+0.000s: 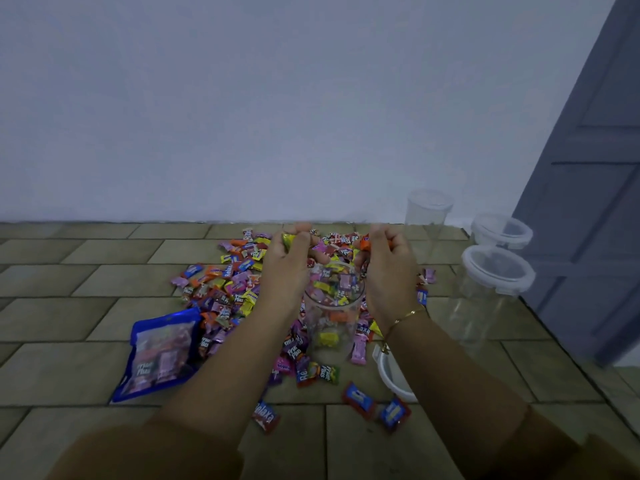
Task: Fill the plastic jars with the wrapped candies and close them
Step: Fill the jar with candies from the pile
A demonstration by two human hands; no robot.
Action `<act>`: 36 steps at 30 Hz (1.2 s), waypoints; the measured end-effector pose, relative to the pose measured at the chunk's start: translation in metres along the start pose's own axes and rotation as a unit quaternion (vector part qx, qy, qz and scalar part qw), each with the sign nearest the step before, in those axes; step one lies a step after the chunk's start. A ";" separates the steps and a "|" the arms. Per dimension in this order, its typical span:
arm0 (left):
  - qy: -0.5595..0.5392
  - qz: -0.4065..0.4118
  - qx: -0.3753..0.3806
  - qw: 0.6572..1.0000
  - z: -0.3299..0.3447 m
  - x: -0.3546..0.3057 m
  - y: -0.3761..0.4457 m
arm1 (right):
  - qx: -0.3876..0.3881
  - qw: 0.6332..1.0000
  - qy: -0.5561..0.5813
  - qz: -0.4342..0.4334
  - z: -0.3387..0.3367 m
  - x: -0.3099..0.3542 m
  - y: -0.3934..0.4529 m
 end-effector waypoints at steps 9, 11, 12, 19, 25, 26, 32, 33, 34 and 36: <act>-0.045 -0.008 0.029 0.999 0.005 0.010 -0.008 | -0.002 1.000 -0.021 -0.009 0.001 -0.002 -0.005; -0.034 -0.004 0.032 0.999 0.005 0.012 -0.008 | 0.002 1.000 -0.026 -0.010 0.001 -0.002 -0.006; -0.032 -0.004 0.034 0.999 0.006 0.012 -0.009 | 0.004 1.000 -0.029 -0.011 0.001 -0.002 -0.006; -0.018 -0.014 0.035 0.999 0.005 0.013 -0.011 | 0.006 0.999 -0.044 -0.009 0.001 -0.003 -0.008; -0.028 -0.019 0.048 0.998 0.004 0.019 -0.009 | 0.006 1.000 -0.018 -0.010 0.002 -0.005 -0.007; -0.027 -0.018 0.046 0.998 0.004 0.019 -0.009 | 0.003 1.000 -0.015 -0.009 0.002 -0.006 -0.007; -0.052 -0.021 0.042 0.998 0.003 0.020 -0.008 | -0.001 1.000 0.002 -0.002 0.001 -0.009 -0.006; -0.056 -0.023 0.044 0.997 0.003 0.020 -0.008 | 0.003 1.000 0.003 -0.004 0.002 -0.009 -0.007; -0.063 -0.026 0.046 0.997 0.003 0.021 -0.008 | 0.007 1.000 0.005 -0.007 0.003 -0.009 -0.007; -0.081 -0.034 0.048 0.995 0.003 0.022 -0.008 | 0.018 1.000 0.000 -0.015 0.003 -0.010 -0.007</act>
Point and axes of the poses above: each hand's wrist, its own y-axis towards the middle knuckle, its own z-axis out of the palm, x = y × z, the point moved 6 cm from there along y, towards the middle knuckle, and after that the axes turned 2 degrees about -z, right-handed, at the moved point
